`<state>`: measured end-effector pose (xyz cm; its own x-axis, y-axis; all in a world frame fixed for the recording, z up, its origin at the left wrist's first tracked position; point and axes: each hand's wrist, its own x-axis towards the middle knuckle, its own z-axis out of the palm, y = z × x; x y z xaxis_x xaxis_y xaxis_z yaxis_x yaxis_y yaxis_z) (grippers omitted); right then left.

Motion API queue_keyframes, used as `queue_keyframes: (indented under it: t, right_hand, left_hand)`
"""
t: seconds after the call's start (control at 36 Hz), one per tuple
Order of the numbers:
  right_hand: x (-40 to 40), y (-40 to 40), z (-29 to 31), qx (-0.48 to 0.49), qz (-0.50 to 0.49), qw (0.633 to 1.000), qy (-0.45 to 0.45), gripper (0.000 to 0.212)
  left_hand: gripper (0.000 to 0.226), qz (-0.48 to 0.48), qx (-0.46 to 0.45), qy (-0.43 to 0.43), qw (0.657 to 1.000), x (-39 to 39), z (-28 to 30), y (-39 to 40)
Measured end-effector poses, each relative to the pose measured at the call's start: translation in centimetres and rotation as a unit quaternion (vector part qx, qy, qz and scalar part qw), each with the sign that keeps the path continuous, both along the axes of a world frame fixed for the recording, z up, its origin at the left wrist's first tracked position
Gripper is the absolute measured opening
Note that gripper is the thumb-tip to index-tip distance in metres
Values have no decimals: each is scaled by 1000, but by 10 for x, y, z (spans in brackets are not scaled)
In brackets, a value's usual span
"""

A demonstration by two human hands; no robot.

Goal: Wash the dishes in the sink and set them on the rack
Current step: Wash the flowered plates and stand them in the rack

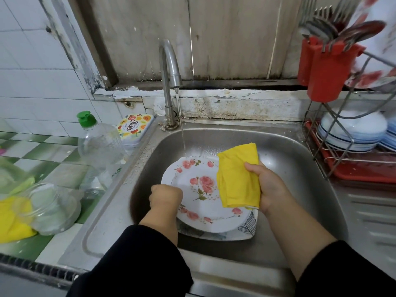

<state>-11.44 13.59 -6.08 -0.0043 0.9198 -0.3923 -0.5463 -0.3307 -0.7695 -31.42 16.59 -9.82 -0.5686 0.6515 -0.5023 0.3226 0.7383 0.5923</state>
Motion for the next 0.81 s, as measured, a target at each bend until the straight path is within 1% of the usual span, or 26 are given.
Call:
queue_keyframes:
  t: [0.06, 0.17, 0.25, 0.33, 0.42, 0.47, 0.56, 0.64, 0.72, 0.81]
  right_hand:
    - [1, 0, 1, 1, -4, 1000, 0, 24]
    - [3, 1, 3, 1, -13, 1000, 5, 23]
    - [4, 1, 5, -1, -19, 1000, 11, 22]
    - [4, 0, 6, 1, -21, 1000, 13, 22]
    - [5, -1, 7, -2, -27, 1000, 13, 25]
    - [6, -2, 10, 1, -31, 999, 17, 25]
    - [8, -2, 13, 7, -36, 999, 22, 25]
    - [12, -1, 15, 12, -48, 999, 21, 32]
    - [14, 0, 16, 8, -65, 998, 24, 39]
    - [18, 0, 18, 7, -79, 996, 37, 40]
  left_hand:
    - [57, 7, 35, -9, 999, -2, 4, -1]
    - [46, 10, 152, -45, 987, -1, 14, -7]
    - [41, 25, 226, -126, 966, 6, 29, -14]
    - [39, 42, 238, -239, 940, 16, 51, -17]
    - [37, 45, 224, -342, 911, 25, 73, -17]
    - [38, 26, 226, -379, 897, 31, 84, -16]
    - [40, -12, 238, -374, 896, 39, 96, -14]
    - [38, -50, 255, -352, 899, 49, 109, -12]
    - [37, -96, 276, -317, 903, 54, 123, -10]
    - [34, -144, 294, -264, 907, 59, 134, -9]
